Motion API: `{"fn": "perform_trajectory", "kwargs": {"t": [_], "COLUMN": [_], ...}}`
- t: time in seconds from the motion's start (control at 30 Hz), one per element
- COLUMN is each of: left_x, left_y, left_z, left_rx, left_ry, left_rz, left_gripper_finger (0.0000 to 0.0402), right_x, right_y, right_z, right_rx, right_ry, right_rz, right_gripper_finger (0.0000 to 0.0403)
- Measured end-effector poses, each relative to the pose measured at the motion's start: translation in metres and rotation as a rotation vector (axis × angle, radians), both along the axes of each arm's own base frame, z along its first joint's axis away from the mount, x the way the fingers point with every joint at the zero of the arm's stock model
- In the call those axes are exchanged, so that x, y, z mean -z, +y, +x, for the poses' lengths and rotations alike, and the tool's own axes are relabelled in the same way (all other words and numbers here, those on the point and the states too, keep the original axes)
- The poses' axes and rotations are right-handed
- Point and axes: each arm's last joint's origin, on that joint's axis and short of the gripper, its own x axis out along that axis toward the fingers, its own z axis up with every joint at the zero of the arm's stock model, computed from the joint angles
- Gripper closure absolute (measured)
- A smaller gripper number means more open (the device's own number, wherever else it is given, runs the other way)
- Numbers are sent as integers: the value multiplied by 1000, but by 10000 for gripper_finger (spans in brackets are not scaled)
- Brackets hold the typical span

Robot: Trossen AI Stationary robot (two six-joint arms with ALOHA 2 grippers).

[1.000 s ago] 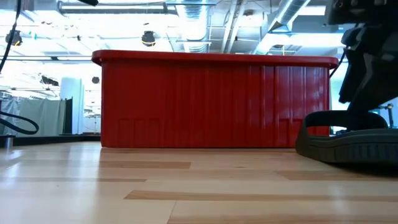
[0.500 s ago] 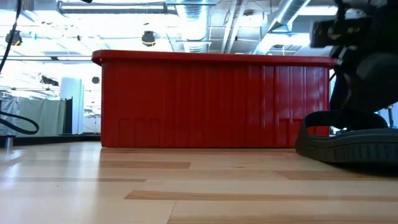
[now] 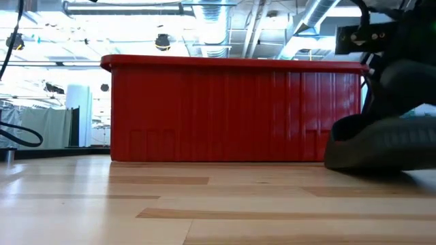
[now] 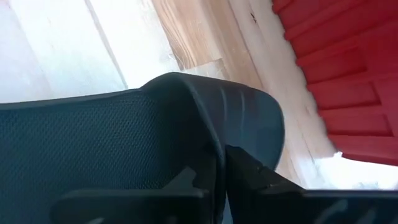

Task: Pick and place slides into bin
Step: Put the black slipper into the red container

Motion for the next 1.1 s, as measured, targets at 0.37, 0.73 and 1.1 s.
{"fn": "perform_trajectory", "kwargs": {"t": [0.37,0.73,1.1], "left_x": [0,0,-10], "left_y": [0,1,2], "left_z": [0,-1,-1], "left_rx": [-1,5,37], "left_ry": [-1,12,8], "left_rz": [7,28,103], "left_gripper_finger": [209,209,209], "right_x": [-42,-127,-221], "right_y": [21,51,52], "right_z": [7,8,6], "right_rx": [-24,-95,-146], "right_ry": [-38,-123,-356], "right_rz": [-11,59,89], "right_gripper_finger": [399,400,402]}}
